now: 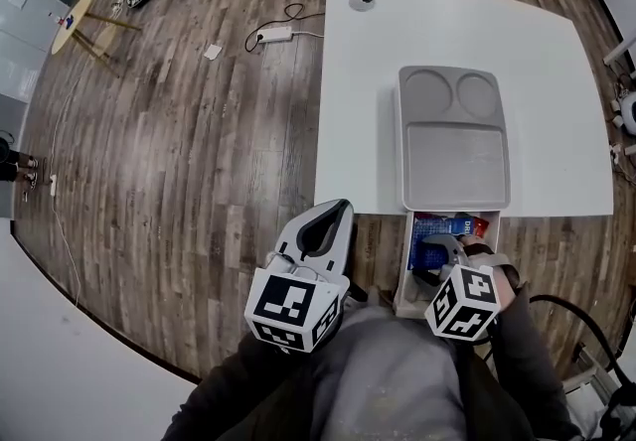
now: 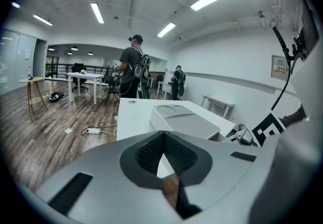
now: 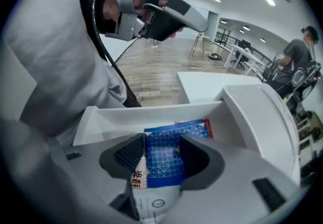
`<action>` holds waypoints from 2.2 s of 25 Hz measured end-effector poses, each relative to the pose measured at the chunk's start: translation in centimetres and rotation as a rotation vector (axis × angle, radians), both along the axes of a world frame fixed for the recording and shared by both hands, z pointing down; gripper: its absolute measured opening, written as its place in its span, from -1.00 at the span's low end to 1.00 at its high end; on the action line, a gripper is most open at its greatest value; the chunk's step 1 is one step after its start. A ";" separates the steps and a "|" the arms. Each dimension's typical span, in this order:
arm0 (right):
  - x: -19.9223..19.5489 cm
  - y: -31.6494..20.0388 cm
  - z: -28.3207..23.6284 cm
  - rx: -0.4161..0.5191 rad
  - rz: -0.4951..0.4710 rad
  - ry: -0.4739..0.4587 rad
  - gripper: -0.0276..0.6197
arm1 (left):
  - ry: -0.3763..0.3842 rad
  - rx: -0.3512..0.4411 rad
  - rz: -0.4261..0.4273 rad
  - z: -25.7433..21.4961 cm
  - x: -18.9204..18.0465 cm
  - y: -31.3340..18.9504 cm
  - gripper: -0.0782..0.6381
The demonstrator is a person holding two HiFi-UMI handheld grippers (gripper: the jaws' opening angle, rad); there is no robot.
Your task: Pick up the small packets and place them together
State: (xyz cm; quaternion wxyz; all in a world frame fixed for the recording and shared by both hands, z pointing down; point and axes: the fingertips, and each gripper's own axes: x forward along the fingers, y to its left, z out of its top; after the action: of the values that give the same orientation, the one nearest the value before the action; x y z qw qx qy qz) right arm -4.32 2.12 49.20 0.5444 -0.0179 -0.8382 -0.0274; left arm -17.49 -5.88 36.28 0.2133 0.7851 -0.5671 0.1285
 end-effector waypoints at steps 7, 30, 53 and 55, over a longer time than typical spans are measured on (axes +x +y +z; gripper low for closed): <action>0.0 -1.0 -0.4 0.093 0.024 -0.018 -0.75 | -0.006 -0.002 -0.002 0.2 -0.1 0.2 -0.78; -0.6 -0.6 -14.2 0.239 0.203 -0.438 -0.87 | -0.040 0.034 0.076 -2.1 2.6 2.0 -0.78; -0.5 -13.1 -15.5 0.388 0.220 -0.378 -0.87 | -0.025 -0.004 -0.075 -1.2 -2.4 3.2 -0.78; -1.2 -14.3 -14.0 0.372 0.224 -0.351 -0.87 | -0.025 -0.018 -0.107 -0.7 -4.1 3.5 -0.78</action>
State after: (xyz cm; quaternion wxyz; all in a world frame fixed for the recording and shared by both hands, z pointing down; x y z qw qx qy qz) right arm -5.50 -12.18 35.18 0.3843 0.1800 -0.8970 -0.1232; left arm -21.55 -2.38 35.60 0.2198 0.7501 -0.6097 0.1316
